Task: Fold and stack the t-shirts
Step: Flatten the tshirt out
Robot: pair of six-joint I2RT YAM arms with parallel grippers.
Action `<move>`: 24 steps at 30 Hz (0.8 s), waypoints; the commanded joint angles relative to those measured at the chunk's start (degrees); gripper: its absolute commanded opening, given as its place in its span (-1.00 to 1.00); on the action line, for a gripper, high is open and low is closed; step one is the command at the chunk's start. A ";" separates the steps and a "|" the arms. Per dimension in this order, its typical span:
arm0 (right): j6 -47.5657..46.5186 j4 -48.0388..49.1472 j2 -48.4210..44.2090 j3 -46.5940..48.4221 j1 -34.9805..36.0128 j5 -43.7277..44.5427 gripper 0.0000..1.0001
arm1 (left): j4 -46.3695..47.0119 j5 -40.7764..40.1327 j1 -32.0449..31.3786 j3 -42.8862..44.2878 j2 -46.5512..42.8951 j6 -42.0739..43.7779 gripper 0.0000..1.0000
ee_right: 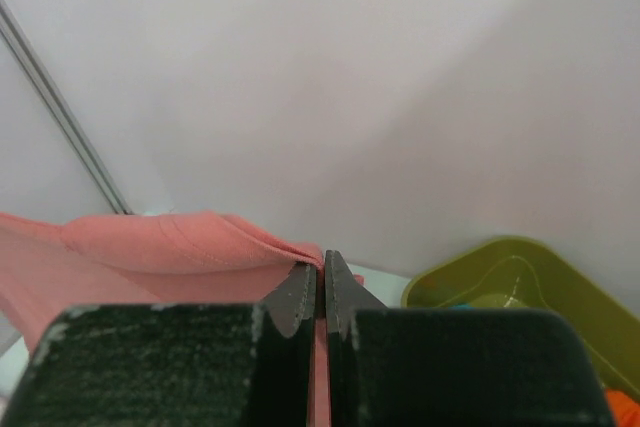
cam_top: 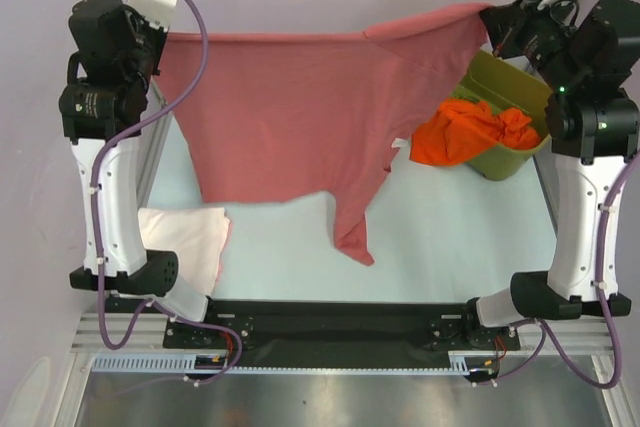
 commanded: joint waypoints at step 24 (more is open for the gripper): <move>-2.15 12.82 0.15 6.22 1.61 -1.69 -1.00 | 4.56 6.80 1.06 -2.34 -3.10 -4.24 -0.99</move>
